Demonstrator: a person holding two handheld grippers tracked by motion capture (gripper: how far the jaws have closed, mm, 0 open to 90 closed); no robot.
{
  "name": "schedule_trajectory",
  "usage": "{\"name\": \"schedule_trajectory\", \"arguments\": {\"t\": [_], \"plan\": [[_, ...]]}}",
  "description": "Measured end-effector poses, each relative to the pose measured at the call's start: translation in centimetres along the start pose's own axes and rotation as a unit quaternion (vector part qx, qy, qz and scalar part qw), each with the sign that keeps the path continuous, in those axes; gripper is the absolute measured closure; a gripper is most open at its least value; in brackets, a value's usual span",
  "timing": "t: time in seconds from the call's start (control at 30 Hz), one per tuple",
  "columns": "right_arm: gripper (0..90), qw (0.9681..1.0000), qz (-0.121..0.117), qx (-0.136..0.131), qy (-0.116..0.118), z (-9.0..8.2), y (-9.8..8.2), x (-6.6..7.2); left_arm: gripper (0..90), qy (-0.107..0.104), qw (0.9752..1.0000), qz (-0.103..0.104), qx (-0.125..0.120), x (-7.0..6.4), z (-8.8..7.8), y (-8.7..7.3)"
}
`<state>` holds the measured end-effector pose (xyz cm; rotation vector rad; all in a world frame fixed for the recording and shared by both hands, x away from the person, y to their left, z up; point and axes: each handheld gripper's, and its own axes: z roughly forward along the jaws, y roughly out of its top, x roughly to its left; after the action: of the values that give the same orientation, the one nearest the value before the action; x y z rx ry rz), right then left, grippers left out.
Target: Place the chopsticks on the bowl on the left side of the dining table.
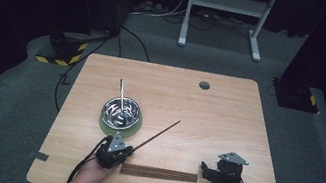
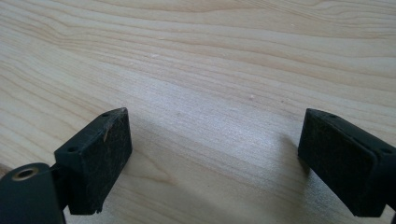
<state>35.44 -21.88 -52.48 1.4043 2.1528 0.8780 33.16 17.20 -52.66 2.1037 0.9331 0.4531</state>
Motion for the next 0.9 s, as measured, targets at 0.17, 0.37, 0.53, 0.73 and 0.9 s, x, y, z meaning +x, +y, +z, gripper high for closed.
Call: {"name": "schedule_trajectory", "arguments": {"t": [0.17, 0.37, 0.53, 0.73, 0.9], "plan": [[9.5, 1.0, -0.004, -0.004, 0.001, 0.0, 0.0, 0.0, 83.5, 0.005, 1.0, 0.001, 0.0, -0.1, 0.0, 0.0], [9.3, 0.9999, -0.004, 0.006, 0.008, 0.0, 0.1, 0.0, 83.8, -0.008, 0.9996, 0.009, -0.027, 0.0, -0.6, -0.2], [9.5, 1.0, -0.002, 0.002, 0.006, 0.0, 0.0, 0.1, 83.8, -0.012, 0.9991, 0.011, -0.038, 0.1, -0.8, -0.2], [9.5, 1.0, -0.001, 0.005, 0.007, -0.1, 0.0, 0.1, 83.8, -0.004, 0.9976, -0.002, -0.069, 0.4, -2.1, -0.4], [9.5, 1.0, -0.003, -0.004, 0.003, 0.0, 0.0, 0.1, 83.8, 0.001, 0.9955, -0.018, -0.093, 0.6, -3.0, -0.5]]}}
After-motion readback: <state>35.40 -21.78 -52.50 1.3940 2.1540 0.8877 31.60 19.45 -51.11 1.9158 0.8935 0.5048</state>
